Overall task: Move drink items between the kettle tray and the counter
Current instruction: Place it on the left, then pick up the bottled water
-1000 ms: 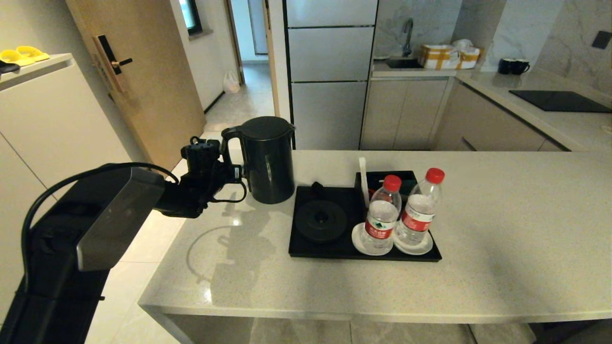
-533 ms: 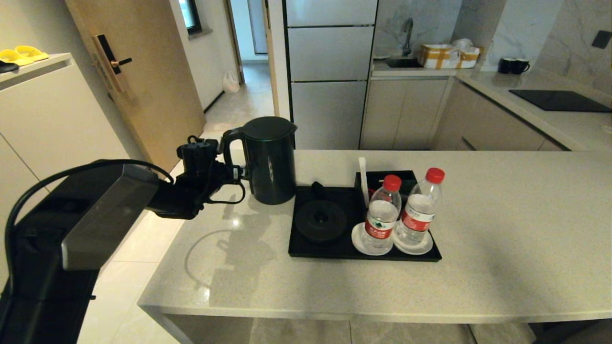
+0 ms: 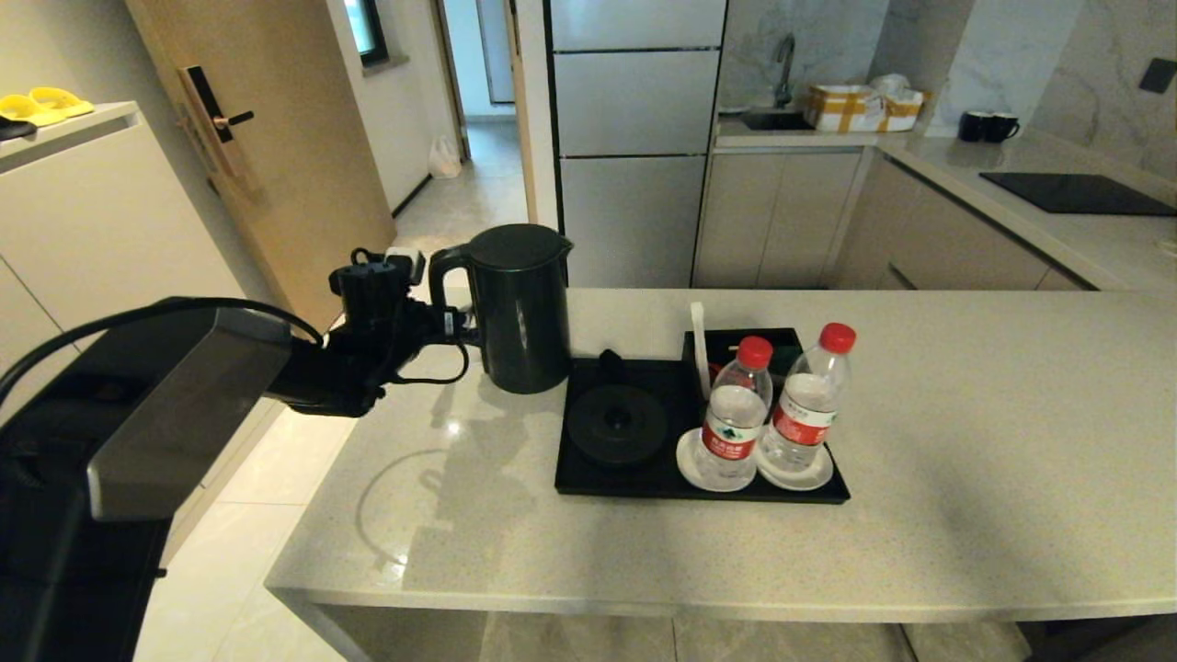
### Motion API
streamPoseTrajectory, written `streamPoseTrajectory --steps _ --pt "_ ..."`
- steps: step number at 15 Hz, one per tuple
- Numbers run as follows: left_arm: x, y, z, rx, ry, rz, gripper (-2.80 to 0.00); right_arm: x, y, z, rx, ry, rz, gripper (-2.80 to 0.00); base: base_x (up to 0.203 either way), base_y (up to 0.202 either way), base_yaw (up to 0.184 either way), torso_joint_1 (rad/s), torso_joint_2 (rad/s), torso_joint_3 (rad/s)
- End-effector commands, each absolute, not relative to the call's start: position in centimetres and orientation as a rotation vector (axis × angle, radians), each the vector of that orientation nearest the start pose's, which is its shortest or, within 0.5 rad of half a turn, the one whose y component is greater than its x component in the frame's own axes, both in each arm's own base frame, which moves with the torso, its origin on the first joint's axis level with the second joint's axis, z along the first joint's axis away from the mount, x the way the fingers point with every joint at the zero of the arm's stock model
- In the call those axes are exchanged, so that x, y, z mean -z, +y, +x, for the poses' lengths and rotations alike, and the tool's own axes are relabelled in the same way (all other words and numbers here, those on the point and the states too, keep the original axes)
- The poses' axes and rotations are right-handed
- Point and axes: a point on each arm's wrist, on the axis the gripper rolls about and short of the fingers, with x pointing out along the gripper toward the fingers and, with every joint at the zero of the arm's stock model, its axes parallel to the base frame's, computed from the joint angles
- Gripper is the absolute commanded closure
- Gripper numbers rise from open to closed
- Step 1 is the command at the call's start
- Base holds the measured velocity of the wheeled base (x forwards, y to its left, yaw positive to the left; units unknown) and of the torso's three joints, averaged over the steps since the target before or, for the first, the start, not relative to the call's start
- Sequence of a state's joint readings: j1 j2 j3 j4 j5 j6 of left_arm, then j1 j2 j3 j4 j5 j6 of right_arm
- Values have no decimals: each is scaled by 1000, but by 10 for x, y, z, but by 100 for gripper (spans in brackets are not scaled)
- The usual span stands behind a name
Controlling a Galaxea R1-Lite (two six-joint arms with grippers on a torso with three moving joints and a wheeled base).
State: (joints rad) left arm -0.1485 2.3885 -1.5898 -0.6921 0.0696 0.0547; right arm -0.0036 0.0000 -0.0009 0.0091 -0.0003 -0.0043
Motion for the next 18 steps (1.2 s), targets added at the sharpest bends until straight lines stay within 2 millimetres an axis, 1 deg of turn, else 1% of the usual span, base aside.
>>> streamPoseTrajectory --steps 1,4,6,7,8,10,12,14,15,16,17,18 --pt "-144 -70 482 80 67 64 -280 -75 0 -23 4 8 -5 0 0 0 0 0 0 0" --pt "-167 -68 467 90 41 61 -280 -75 0 -23 3 8 -3 0 0 0 0 0 0 0" --pt "-173 -68 463 96 36 61 -280 -75 0 -23 5 6 -5 0 0 0 0 0 0 0" --pt "-179 -67 460 97 26 60 -280 -75 0 -23 3 8 -5 0 0 0 0 0 0 0" --pt "-179 -67 459 98 27 59 -280 -75 0 -23 5 8 -5 0 0 0 0 0 0 0" --pt "-194 -66 448 110 9 56 -280 -75 0 -23 3 6 -5 0 0 0 0 0 0 0" --pt "-219 -63 421 182 -20 44 -280 -75 0 -23 4 6 -5 0 0 0 0 0 0 0" --pt "-233 -62 397 271 -26 25 -280 -75 0 -23 5 8 -5 0 0 0 0 0 0 0" --pt "-247 -60 378 331 -42 20 -280 -75 0 -23 3 7 -4 0 0 0 0 0 0 0" --pt "-255 -59 362 400 -46 13 0 -75 0 -23 5 8 -5 0 0 0 0 0 0 0" --pt "-260 -59 348 468 -42 0 0 -75 0 -23 5 6 -5 0 0 0 0 0 0 0" --pt "-259 -59 342 516 -20 -17 0 -75 0 -23 5 6 -5 0 0 0 0 0 0 0"
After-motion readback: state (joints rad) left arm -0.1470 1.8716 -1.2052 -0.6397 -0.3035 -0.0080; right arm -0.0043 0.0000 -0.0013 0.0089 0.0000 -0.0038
